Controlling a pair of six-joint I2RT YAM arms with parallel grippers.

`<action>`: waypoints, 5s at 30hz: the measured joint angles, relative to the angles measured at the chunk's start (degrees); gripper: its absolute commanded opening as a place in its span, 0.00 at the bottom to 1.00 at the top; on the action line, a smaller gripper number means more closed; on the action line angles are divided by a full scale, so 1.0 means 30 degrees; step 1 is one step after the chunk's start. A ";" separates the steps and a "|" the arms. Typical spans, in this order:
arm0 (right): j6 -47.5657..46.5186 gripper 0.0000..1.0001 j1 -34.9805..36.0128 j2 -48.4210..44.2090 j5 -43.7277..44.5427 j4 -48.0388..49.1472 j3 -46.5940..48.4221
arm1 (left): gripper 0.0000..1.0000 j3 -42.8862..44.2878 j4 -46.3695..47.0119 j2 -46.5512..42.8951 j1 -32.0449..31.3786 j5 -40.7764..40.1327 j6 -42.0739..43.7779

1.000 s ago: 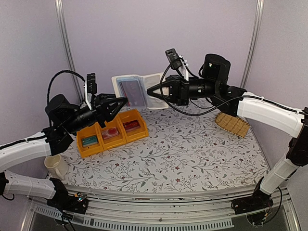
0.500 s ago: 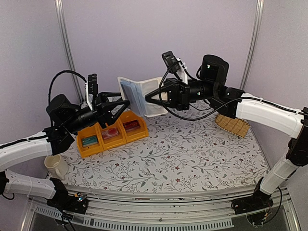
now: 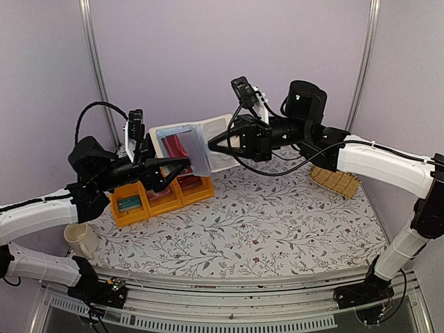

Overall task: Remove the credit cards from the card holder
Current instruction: Pass from the right arm to the left, then flip the card slot from the card holder, then remove the credit card from the card slot.

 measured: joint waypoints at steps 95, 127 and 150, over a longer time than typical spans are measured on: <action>-0.0051 0.31 -0.0007 0.1486 0.1581 -0.0845 -0.0554 | 0.00 0.1639 -0.9369 -0.1158 -0.1552 -0.6360 -0.0743; -0.2135 0.27 -0.0233 0.0248 0.3060 -0.4707 0.0372 | 0.00 0.0459 -0.4692 -0.0911 -0.1209 -0.0539 -0.1348; -0.3351 0.20 0.0393 0.1013 0.1858 -0.5326 0.0707 | 0.00 0.0284 -0.4422 -0.0962 -0.1282 -0.0809 -0.1239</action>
